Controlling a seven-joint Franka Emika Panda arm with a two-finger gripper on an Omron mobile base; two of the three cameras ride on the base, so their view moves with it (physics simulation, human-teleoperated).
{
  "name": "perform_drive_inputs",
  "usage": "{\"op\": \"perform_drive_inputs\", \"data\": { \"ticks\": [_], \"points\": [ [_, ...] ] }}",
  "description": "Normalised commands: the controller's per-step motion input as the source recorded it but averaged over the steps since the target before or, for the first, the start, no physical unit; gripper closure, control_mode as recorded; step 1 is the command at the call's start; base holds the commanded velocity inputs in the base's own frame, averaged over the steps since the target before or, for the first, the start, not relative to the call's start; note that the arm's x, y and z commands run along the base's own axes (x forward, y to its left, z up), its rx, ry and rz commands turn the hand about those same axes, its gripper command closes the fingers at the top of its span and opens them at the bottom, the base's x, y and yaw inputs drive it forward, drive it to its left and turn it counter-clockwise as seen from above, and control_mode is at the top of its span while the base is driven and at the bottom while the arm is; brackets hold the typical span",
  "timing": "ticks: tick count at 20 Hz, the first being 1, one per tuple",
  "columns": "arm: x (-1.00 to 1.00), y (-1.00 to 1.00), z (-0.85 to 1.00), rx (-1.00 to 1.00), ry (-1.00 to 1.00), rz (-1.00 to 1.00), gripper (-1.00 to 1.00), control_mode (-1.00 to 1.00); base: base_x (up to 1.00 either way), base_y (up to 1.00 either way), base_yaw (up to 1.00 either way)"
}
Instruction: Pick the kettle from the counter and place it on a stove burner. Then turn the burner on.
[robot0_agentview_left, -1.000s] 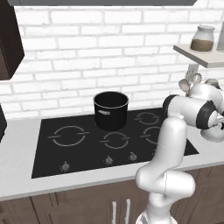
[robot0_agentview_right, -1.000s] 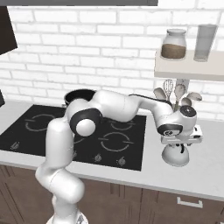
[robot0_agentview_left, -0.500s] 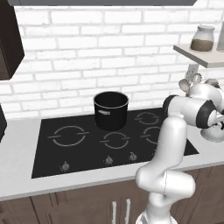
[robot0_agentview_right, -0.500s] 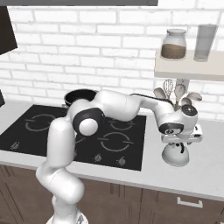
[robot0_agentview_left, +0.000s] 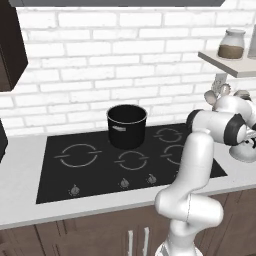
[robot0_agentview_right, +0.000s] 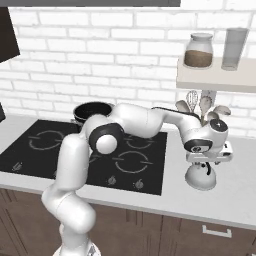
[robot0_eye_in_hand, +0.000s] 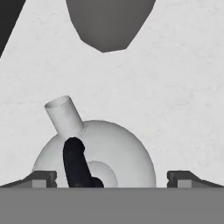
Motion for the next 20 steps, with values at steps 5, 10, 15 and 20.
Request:
{"op": "perform_drive_inputs", "data": {
  "ticks": [5, 10, 15, 20],
  "points": [
    [0.0, 0.0, 0.0, 0.0, 0.0, 0.0, -1.0, -1.0, 0.0, 0.0, 0.0],
    [0.0, 0.0, 0.0, 0.0, 0.0, 0.0, 1.0, -1.0, 0.0, 0.0, 0.0],
    [-0.02, 0.0, 0.0, 0.0, 0.0, 0.0, 1.0, -1.0, 0.0, 0.0, 0.0],
    [-0.16, 0.0, 0.0, 0.0, 0.0, -0.03, 1.0, -1.0, 0.0, 0.0, 0.0]
  ]
}}
